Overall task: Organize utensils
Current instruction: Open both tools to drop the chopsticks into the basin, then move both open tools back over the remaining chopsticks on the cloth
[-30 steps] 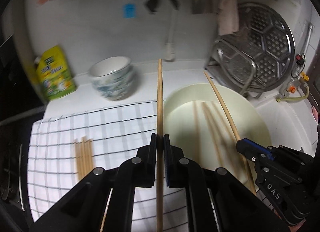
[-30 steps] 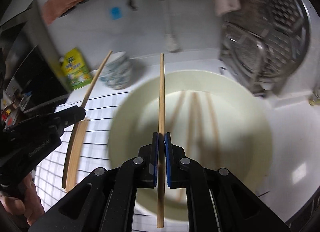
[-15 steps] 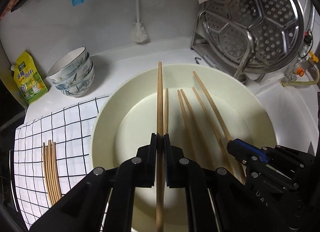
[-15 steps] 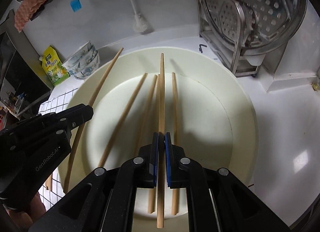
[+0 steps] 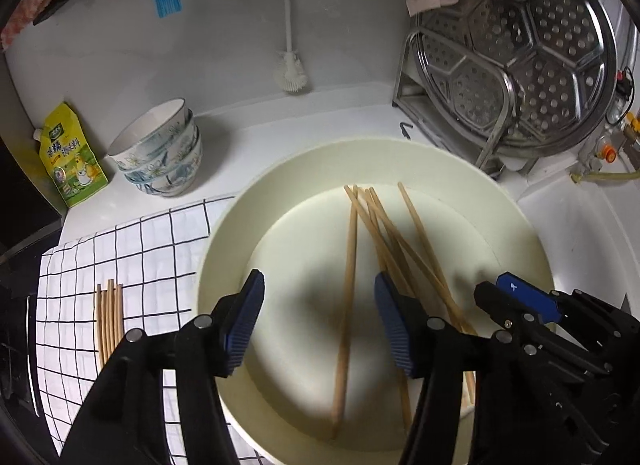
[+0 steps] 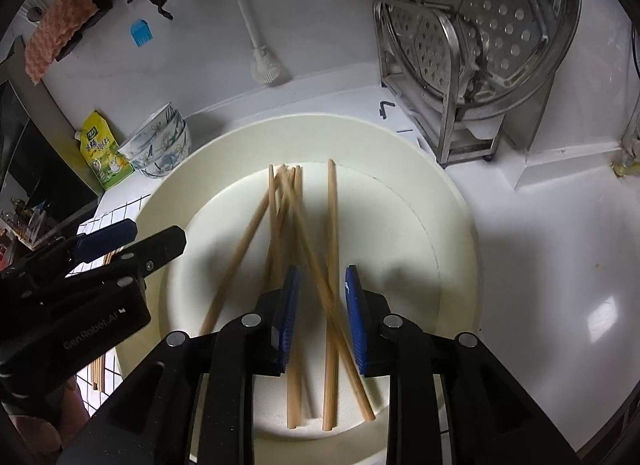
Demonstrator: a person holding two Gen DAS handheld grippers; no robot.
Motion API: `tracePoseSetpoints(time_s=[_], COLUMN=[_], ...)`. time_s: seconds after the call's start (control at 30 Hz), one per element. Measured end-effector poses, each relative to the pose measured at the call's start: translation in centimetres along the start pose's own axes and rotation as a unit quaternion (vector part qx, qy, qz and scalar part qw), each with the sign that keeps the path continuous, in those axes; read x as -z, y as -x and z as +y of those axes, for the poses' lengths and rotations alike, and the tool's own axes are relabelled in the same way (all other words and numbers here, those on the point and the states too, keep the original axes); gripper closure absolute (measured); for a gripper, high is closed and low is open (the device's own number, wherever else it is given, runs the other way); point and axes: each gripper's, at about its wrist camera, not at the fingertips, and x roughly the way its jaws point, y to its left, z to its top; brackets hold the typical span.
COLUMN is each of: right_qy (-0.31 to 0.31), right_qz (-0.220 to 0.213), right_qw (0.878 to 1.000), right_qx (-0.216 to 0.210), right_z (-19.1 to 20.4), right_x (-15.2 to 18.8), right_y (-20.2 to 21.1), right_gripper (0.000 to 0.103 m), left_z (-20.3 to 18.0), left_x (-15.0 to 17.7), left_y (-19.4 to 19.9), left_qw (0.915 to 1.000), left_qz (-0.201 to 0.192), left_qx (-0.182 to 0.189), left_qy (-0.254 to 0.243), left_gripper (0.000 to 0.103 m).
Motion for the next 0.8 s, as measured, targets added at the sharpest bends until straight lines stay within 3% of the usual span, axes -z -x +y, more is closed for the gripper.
tracePoseSetpoints(time_s=[0.43, 0.8], right_qy=[0.009, 0.036], right_qz=[-0.007, -0.017], right_qw=[1.000, 0.999], right_qx=[0.000, -0.013], right_z=[2.3, 7.6], right_x=[0.4, 1.1], right_y=[1.9, 3.7], right_gripper=[0.077, 0.070], left_z=[2.9, 8.9], left_x=[0.4, 1.6], left_y=[3.2, 6.8], left_qw=[0.9996, 0.9980], left_qz=[-0.020, -0.039], left_qx=[-0.016, -0.031], left_qy=[0.010, 0.039], left_gripper=[0.037, 0.029])
